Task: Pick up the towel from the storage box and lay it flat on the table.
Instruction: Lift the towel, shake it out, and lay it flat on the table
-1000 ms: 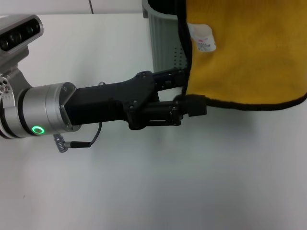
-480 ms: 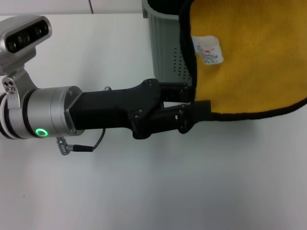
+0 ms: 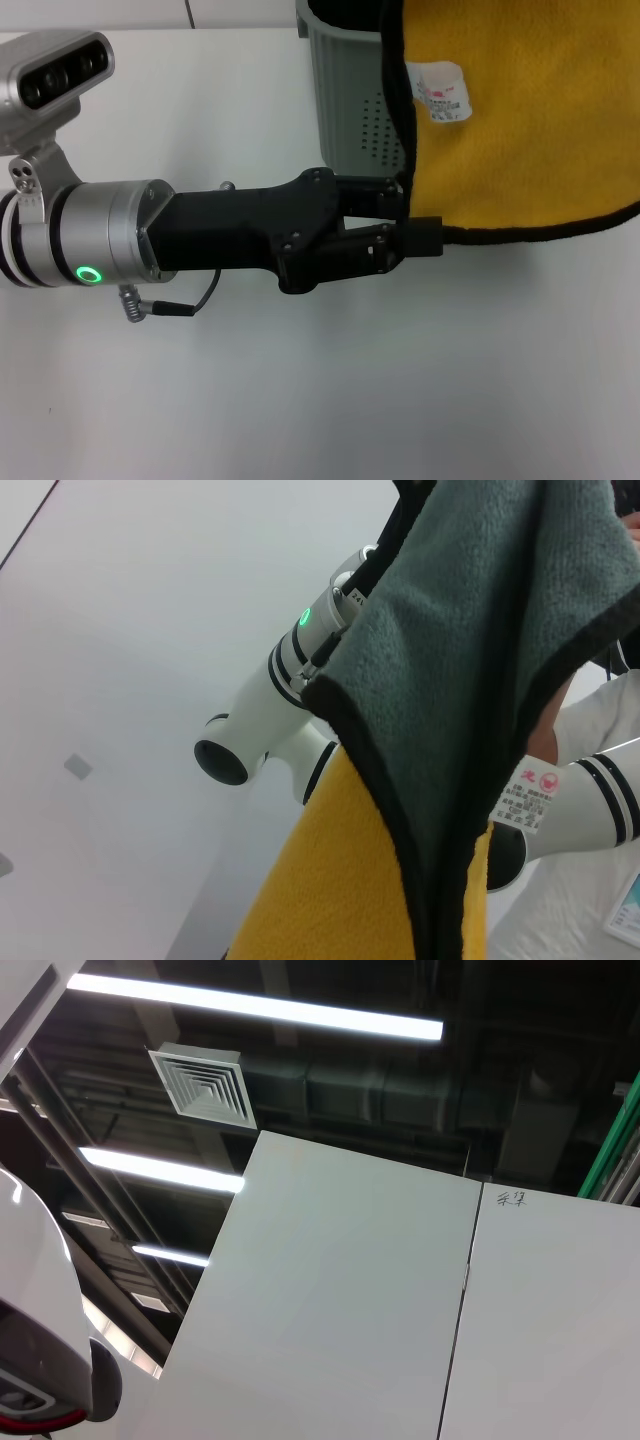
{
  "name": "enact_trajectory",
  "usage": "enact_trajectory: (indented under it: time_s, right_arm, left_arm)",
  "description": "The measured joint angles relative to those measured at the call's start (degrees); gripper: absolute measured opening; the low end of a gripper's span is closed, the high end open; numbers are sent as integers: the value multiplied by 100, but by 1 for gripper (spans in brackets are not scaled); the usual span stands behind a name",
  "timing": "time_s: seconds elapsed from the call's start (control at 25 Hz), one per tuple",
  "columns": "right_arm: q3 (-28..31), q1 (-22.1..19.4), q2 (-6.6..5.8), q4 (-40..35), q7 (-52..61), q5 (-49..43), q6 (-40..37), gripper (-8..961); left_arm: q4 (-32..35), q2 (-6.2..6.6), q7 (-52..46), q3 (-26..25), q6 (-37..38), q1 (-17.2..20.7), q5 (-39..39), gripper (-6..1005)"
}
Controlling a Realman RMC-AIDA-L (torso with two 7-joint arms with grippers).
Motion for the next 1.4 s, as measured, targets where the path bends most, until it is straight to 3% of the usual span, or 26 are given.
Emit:
enact_trajectory:
  time_s: [0.36, 0.68, 1.12, 1.4]
  right_arm:
    - [-8, 0, 15, 0, -20, -27, -28, 35]
    - [0, -53, 27, -1, -19, -33, -44, 37]
    - [34, -358, 32, 74, -19, -4, -54, 39]
    - [435, -411, -5, 25, 39, 115, -192, 41]
  left_arm:
    - [4, 9, -1, 7, 0, -67, 53, 351]
    - [24, 8, 7, 65, 17, -51, 66, 70]
    - [60, 91, -14, 14, 26, -19, -5, 27]
    - [21, 200, -53, -96, 5, 25, -72, 28]
